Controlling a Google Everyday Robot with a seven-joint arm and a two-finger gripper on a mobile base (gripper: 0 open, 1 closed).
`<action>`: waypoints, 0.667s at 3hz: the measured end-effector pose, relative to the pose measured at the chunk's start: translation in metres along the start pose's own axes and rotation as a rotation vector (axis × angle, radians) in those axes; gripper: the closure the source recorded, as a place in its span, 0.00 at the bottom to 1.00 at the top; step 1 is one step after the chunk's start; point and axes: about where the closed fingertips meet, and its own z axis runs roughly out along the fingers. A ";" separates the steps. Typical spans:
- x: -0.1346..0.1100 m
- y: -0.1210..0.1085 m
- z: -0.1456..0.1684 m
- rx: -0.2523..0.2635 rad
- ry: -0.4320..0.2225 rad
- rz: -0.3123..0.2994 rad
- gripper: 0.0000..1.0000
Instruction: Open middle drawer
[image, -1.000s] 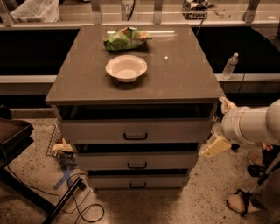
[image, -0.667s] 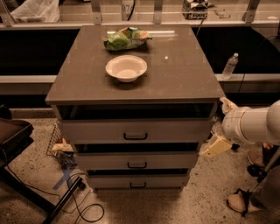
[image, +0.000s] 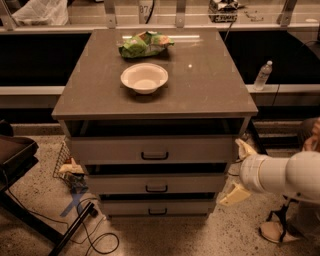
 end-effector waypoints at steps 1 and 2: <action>0.014 0.038 0.041 -0.043 -0.034 -0.031 0.00; 0.027 0.066 0.080 -0.084 -0.025 -0.059 0.00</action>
Offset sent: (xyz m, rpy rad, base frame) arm -0.0051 0.0698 -0.1637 -0.0341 0.0837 0.1700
